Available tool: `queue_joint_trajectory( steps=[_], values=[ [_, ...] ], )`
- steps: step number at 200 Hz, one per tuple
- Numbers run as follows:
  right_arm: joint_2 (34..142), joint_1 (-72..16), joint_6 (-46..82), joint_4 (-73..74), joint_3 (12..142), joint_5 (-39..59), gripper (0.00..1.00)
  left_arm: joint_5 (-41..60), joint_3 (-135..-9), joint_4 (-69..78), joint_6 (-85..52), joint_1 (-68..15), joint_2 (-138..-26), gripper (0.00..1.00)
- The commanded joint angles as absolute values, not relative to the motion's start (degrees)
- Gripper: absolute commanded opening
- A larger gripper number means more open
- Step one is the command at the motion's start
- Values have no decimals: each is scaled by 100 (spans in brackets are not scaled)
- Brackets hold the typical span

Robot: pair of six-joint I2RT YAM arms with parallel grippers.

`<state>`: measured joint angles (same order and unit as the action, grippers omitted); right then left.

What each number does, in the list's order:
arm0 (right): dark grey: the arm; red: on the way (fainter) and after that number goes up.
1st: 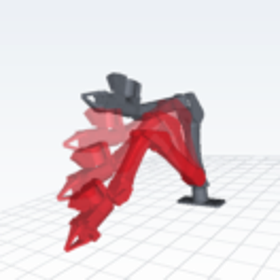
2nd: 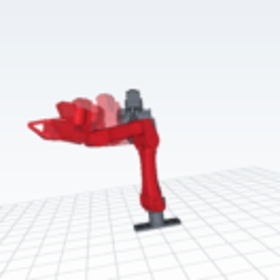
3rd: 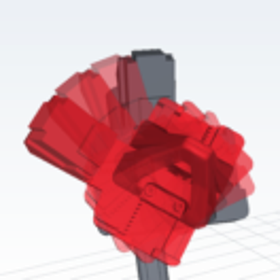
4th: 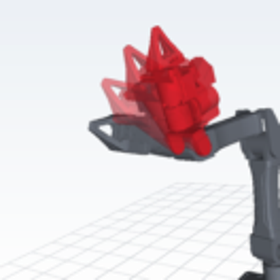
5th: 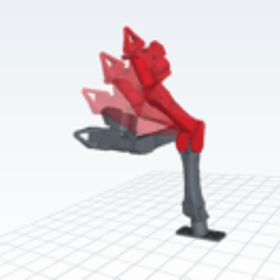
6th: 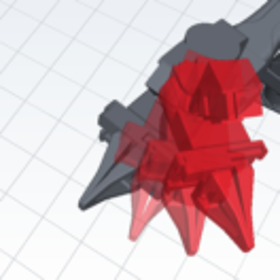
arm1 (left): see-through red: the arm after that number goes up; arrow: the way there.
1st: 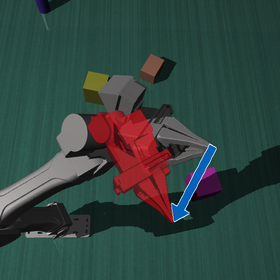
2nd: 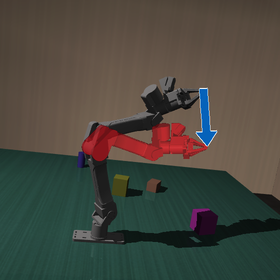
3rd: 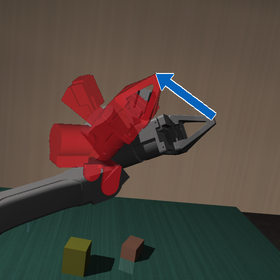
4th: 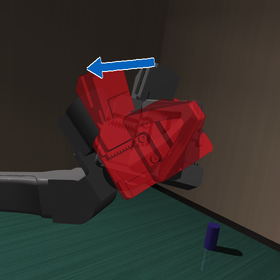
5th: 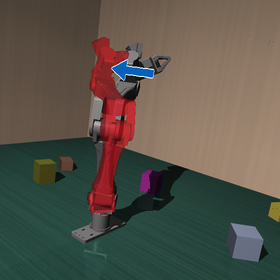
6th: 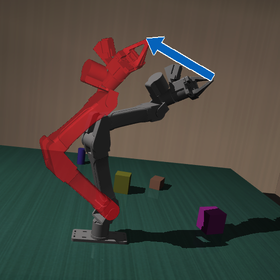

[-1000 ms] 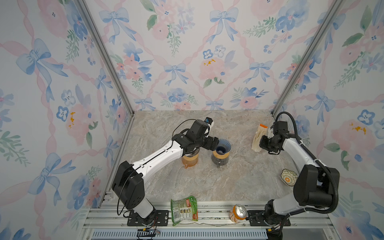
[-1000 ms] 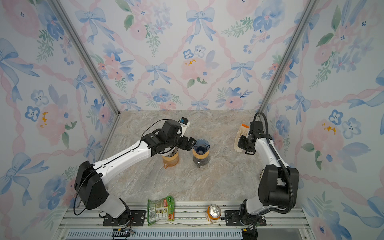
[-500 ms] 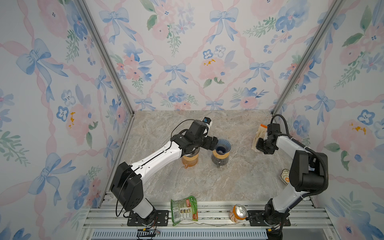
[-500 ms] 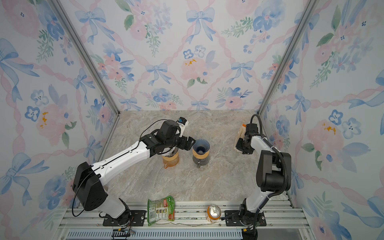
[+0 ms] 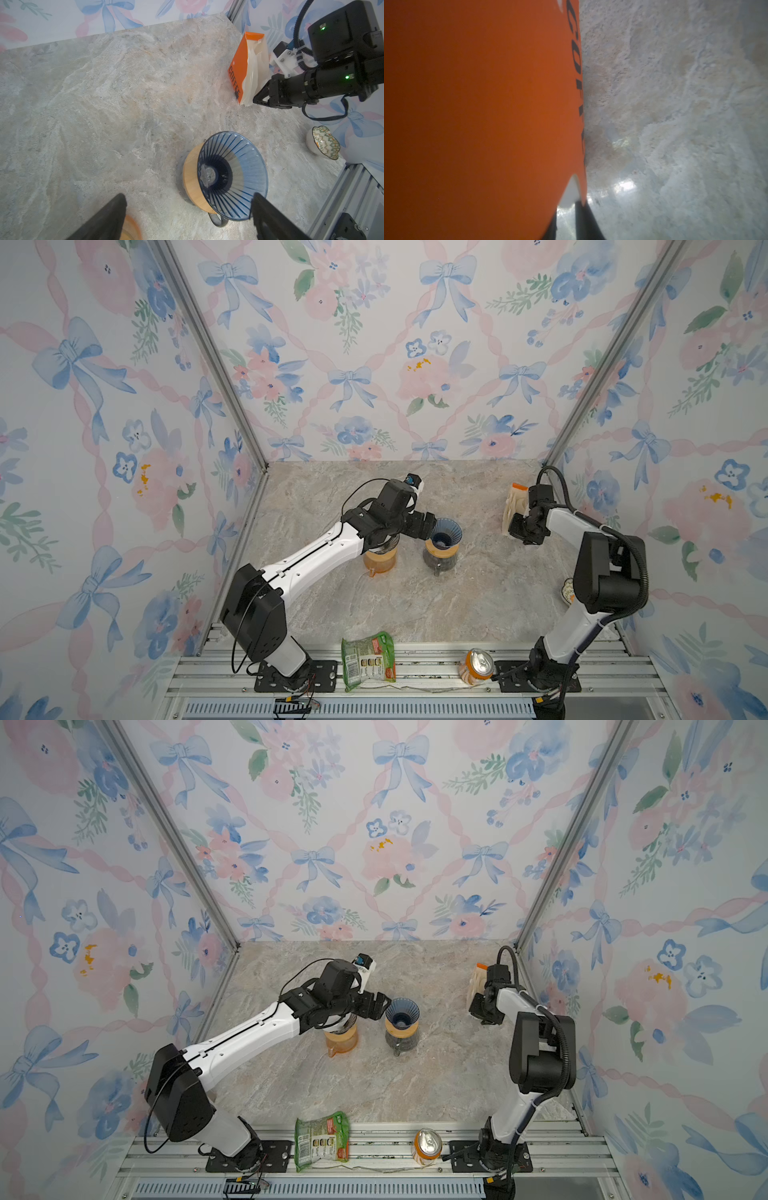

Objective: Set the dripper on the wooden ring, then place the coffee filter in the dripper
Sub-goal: 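Lower the right gripper into the filter pack opening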

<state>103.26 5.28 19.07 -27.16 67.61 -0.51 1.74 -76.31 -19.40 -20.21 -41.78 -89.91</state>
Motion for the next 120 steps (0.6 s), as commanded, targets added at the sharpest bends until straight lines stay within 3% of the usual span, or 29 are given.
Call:
queue_joint_trajectory(
  steps=[1,75,120],
  values=[
    [10221,405,1911,-2780,6877,-173,20,173,-7673,-1898,-2100,-4122,-9057,94],
    [9198,338,1917,-3158,6777,-269,21,222,-7795,-1898,-2066,-4121,-9170,95],
    [9102,302,1789,-3423,7086,-51,22,272,-7910,-1896,-2039,-4113,-9275,95]
  ],
)
